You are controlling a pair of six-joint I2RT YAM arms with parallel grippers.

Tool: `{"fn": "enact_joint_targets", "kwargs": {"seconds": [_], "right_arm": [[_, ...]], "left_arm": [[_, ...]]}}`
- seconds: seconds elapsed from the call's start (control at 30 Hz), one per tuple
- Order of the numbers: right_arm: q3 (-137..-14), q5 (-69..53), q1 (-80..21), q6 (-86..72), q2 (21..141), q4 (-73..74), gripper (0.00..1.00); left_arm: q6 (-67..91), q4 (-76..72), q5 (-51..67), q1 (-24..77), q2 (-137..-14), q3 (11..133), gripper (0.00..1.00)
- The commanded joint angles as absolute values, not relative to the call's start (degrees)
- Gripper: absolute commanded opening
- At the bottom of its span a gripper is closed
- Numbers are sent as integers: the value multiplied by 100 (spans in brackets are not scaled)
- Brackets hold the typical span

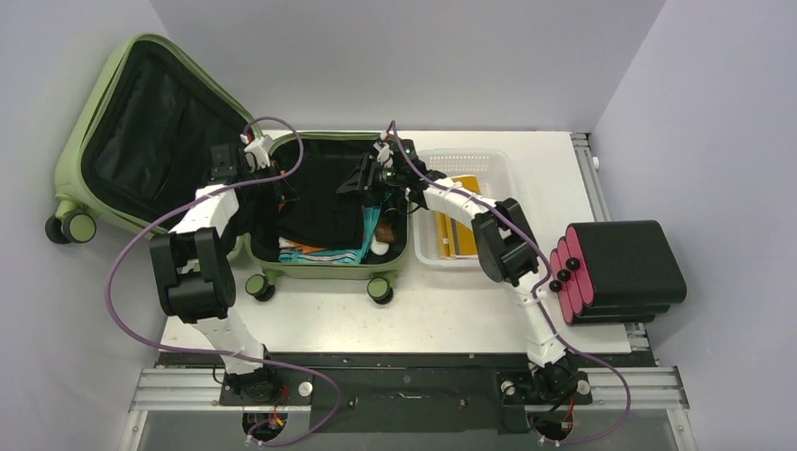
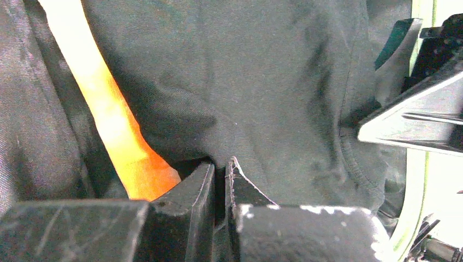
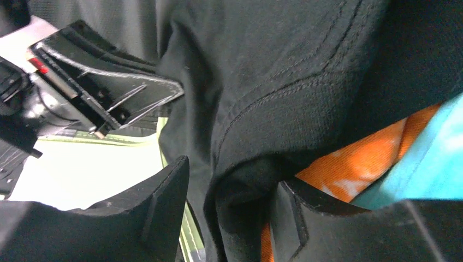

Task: Open, take out, and arrange the luggage
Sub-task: Pick up the clothes from the luggage.

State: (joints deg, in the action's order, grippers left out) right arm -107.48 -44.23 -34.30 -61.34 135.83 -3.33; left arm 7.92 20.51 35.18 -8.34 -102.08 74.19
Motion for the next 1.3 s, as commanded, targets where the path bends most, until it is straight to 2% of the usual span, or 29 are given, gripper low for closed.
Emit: {"fn": "enact_joint_targets", "kwargs": {"seconds": [0.0,0.03,0.1,0.17,0.23,0.43,0.9,1.27], "right_arm": [[-11256,-3971,-3508,-5567,13738,500,45],[-11289,-3972,-3525,-5566,13775,505,42],[-11338,-4014,-3545,-5581,13807,453,26],[-11429,-4027,-3544,-5490,13761,537,16],[-11602,-3974,-3531,-5225,13669,816,10],[-11994,-3845,-3480,-4564,13365,1367,0],[-12530,-4121,-3240,-4064,12982,1640,0],[-12460,-4371,-2842,-3841,12470,1761,0]], "left_arm": [[920,1711,3700,-781,-9840,7703,0],[930,1702,3733,-758,-9792,7701,0],[958,1689,3765,-736,-9720,7692,0],[1008,1683,3788,-724,-9660,7704,0],[1041,1716,3796,-721,-9619,7745,0],[1246,1681,3889,-721,-9561,7875,0],[1671,1639,4169,-550,-9467,8164,0],[2278,1123,4268,-175,-9341,8356,0]]}}
